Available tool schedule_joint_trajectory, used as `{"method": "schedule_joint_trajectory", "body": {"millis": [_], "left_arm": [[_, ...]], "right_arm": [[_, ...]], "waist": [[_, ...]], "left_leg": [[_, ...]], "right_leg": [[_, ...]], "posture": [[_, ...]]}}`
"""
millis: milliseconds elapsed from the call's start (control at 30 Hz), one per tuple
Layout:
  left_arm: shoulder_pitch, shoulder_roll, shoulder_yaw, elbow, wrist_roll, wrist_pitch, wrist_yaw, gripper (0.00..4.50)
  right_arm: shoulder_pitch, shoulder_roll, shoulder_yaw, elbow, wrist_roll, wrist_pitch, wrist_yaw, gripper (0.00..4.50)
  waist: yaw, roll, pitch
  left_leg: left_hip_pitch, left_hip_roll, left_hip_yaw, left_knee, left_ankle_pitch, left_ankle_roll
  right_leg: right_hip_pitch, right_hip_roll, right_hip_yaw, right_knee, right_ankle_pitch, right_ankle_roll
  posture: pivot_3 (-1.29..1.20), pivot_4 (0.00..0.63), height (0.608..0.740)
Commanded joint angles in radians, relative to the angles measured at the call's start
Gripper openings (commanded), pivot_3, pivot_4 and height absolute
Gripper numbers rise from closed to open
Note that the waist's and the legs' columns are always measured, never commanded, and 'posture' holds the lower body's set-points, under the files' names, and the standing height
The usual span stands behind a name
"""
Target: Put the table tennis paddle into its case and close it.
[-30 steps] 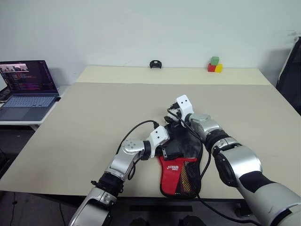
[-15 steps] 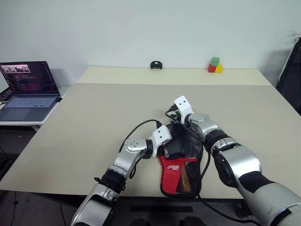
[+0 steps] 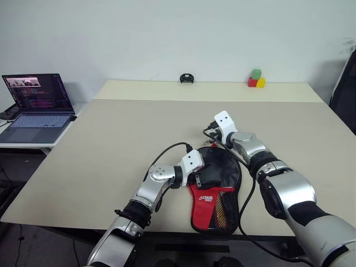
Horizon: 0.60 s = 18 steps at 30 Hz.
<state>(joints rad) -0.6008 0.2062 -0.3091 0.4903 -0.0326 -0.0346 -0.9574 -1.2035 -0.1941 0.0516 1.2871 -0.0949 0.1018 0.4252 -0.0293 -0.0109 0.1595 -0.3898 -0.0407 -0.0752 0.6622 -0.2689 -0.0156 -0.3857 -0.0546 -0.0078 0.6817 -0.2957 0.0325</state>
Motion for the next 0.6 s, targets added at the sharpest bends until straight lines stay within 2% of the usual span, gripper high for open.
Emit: {"method": "schedule_joint_trajectory", "body": {"millis": [33,333,600], "left_arm": [[0.045,-0.010,-0.054,0.087,0.042,0.013,-0.021,4.50],[0.031,-0.035,-0.055,0.156,0.047,-0.014,-0.032,4.50],[-0.002,-0.068,-0.052,0.226,0.051,-0.038,-0.030,4.50]], "right_arm": [[-0.006,-0.029,-0.014,-0.069,0.007,-0.023,0.013,0.26],[0.082,-0.098,0.008,-0.192,-0.005,0.022,0.070,0.26],[0.244,-0.171,0.027,-0.445,-0.006,0.170,0.142,0.26]], "waist": [[0.001,0.000,0.000],[0.007,0.000,0.000],[0.022,0.001,-0.002]], "left_leg": [[0.000,0.000,0.000,0.000,0.000,0.000],[0.010,-0.001,-0.001,0.000,-0.001,0.001],[0.011,-0.002,-0.002,0.000,-0.001,0.001]], "right_leg": [[0.000,0.000,0.000,0.000,0.000,0.000],[0.011,0.000,-0.001,-0.002,0.000,0.000],[0.013,0.000,-0.002,-0.002,0.000,0.000]], "posture": [[0.00,0.150,0.740],[0.00,0.150,0.740],[0.00,0.150,0.740]]}}
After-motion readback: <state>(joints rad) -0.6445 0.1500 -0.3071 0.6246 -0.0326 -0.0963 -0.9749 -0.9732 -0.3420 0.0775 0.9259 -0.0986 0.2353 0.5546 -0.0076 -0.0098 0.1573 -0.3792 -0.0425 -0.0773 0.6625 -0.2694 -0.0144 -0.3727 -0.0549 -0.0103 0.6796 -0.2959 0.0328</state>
